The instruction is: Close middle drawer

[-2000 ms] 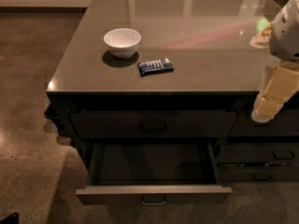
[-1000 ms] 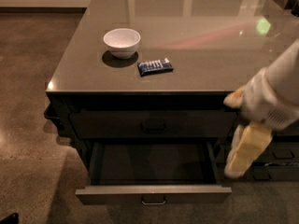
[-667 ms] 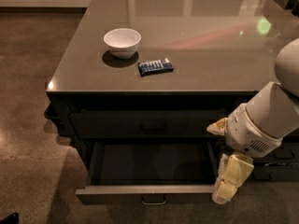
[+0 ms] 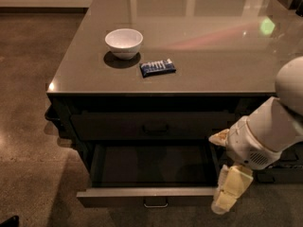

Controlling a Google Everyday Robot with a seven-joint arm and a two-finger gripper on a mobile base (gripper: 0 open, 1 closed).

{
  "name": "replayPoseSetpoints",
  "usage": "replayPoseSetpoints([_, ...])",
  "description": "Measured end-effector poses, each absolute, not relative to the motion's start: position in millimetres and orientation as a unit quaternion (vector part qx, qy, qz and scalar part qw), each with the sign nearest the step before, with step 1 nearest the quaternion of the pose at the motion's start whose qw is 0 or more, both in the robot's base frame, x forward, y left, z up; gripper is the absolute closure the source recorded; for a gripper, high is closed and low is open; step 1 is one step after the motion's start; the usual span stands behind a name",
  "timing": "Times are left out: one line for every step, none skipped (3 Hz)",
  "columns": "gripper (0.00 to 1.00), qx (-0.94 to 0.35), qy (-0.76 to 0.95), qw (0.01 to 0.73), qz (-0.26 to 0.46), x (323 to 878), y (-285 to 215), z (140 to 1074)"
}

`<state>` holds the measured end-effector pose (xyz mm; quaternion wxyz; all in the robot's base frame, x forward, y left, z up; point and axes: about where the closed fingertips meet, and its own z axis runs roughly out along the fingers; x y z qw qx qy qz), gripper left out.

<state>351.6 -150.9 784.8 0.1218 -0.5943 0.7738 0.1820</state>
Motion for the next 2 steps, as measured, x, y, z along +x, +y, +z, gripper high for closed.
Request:
replayPoseSetpoints([0.00,-0.591,0.771,0.125,0.200,342,-141,733])
replayPoseSetpoints([0.00,-0.608,0.749,0.130,0.230,333,-113,681])
